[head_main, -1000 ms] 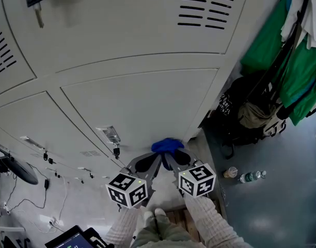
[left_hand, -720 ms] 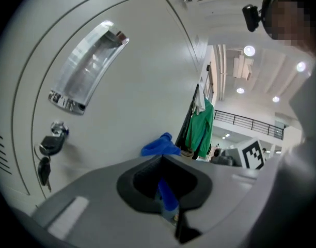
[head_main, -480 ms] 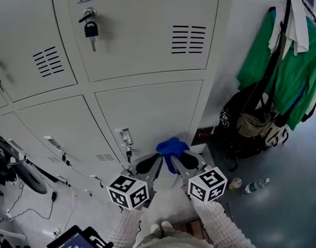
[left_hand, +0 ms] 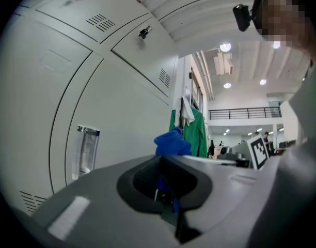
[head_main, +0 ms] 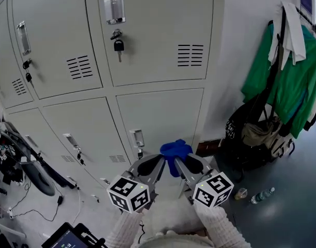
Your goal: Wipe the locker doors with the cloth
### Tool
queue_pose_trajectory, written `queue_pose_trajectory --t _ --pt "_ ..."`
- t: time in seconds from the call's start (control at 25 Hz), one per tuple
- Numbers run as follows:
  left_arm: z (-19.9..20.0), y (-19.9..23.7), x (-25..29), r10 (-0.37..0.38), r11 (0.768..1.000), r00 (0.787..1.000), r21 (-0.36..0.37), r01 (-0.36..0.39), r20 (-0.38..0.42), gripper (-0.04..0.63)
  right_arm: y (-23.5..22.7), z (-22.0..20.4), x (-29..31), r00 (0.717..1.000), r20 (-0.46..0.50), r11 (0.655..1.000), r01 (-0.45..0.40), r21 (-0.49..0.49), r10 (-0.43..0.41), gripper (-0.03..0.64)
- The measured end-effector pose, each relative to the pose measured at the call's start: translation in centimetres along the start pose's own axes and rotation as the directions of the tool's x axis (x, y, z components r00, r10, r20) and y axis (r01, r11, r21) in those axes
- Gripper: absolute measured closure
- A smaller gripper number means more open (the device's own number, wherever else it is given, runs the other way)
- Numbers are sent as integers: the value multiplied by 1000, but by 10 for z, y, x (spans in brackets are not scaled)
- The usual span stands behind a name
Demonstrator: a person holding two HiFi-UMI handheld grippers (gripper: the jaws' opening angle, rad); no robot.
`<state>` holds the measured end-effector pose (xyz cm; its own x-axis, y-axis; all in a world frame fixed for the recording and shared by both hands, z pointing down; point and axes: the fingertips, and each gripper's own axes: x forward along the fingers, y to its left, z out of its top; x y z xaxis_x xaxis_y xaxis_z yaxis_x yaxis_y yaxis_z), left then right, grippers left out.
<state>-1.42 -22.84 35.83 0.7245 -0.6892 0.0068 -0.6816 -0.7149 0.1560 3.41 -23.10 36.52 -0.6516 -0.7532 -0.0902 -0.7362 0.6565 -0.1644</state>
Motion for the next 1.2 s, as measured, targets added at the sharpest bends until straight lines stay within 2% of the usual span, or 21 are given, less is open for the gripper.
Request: queue_pose_trajectory --t 0.16,0.32,0.52,0.88,1.2 --pt "-6 -3 -16 17 1000 1000 -8 -17 12 589 8 -6 -2 1000 17 999 -12 36 11 557" --pt "-26 2 -25 50 996 999 -77 -50 5 589 24 -19 1 999 -9 998 -38 40 39 557" --pt "-35 7 -27 73 991 997 -116 -73 -1 589 20 -24 -1 999 -34 999 -38 32 39 557" --pt "-37 5 -27 83 991 996 -109 -84 -14 589 23 -30 -7 997 -63 999 -43 18 44 560" --pt "-41 -3 -20 61 992 998 -105 -63 -26 589 15 -30 -18 997 -75 1000 -2 0 2 560"
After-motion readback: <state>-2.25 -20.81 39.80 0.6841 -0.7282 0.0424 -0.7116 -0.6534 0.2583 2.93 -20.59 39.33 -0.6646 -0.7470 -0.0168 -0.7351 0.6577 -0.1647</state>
